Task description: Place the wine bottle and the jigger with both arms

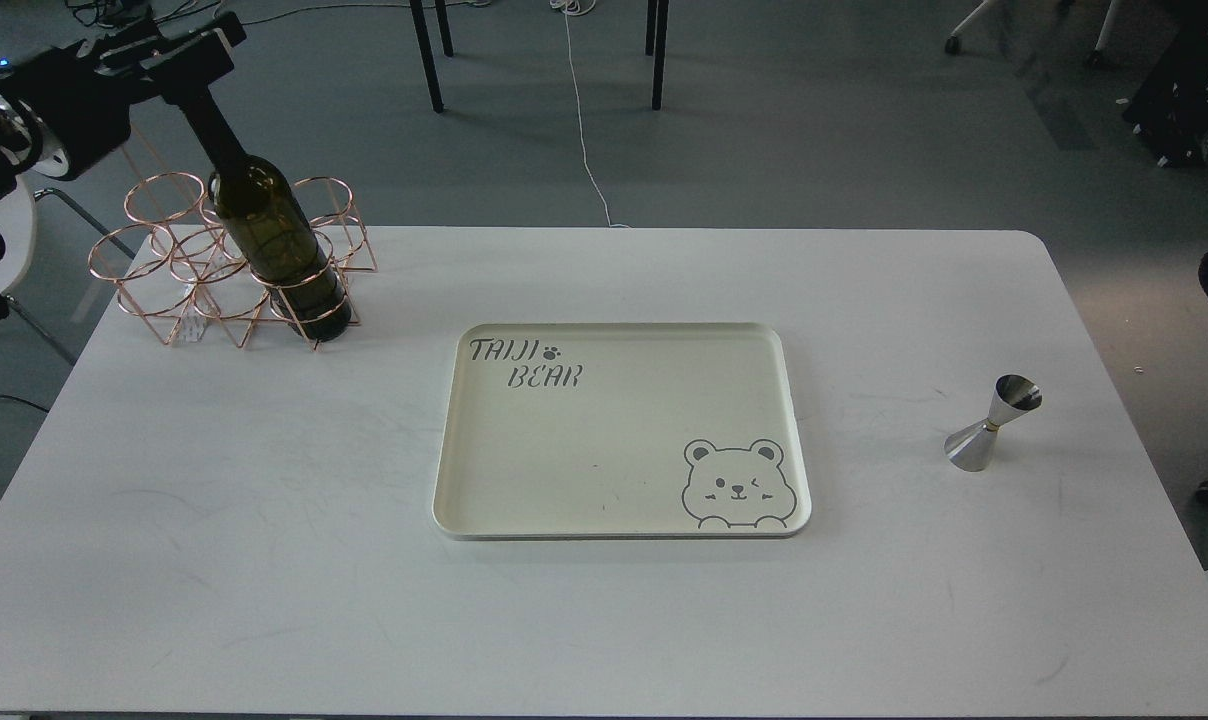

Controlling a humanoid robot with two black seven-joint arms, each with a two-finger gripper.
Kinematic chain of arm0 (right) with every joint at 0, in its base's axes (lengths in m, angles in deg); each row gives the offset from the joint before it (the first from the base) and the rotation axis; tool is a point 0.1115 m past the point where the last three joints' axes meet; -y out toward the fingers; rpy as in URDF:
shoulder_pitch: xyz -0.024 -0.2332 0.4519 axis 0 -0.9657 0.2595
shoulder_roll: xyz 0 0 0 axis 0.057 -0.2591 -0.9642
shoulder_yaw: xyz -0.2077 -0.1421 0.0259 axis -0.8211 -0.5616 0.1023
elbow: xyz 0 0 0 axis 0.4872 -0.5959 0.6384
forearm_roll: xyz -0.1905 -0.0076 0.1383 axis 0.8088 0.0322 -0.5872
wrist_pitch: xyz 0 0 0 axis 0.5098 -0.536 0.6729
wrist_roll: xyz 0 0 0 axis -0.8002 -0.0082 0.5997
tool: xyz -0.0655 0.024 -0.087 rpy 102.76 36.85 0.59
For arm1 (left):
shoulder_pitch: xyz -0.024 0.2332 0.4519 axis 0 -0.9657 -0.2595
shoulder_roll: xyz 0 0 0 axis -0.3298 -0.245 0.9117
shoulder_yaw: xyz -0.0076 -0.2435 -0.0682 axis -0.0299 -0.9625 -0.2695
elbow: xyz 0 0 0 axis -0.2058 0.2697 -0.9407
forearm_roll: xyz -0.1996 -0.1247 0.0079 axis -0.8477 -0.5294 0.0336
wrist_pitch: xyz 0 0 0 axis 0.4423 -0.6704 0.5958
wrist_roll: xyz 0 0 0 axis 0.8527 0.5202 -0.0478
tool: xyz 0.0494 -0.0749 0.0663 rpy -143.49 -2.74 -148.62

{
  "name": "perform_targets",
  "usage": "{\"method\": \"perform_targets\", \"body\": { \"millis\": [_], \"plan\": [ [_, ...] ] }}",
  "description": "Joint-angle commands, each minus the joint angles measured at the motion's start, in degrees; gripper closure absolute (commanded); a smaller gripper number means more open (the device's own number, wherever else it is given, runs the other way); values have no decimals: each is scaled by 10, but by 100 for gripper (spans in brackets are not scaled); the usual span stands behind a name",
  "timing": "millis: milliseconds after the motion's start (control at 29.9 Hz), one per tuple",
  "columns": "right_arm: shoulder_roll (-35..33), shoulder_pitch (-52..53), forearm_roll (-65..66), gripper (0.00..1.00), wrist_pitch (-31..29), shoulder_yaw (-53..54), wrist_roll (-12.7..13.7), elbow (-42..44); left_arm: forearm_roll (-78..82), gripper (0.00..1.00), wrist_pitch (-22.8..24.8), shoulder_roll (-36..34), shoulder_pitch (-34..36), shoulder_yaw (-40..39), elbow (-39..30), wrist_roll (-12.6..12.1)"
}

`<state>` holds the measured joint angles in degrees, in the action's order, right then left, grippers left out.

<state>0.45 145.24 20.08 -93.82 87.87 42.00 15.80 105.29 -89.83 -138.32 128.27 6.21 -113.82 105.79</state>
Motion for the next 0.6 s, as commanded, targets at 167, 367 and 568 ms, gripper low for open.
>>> {"method": "perform_targets", "body": {
  "millis": [167,367,568],
  "plan": [
    [-5,-5,-1,2,-40,6,0,1,-420,2,19,-28,-4,1,25,1],
    [0,-28,-1,1,-34,7,0,2,-617,2,64,-22,-19,2,47,1],
    [0,-45,-72,1,-33,17,0,5,-807,2,174,10,-66,1,103,32]
  ]
}}
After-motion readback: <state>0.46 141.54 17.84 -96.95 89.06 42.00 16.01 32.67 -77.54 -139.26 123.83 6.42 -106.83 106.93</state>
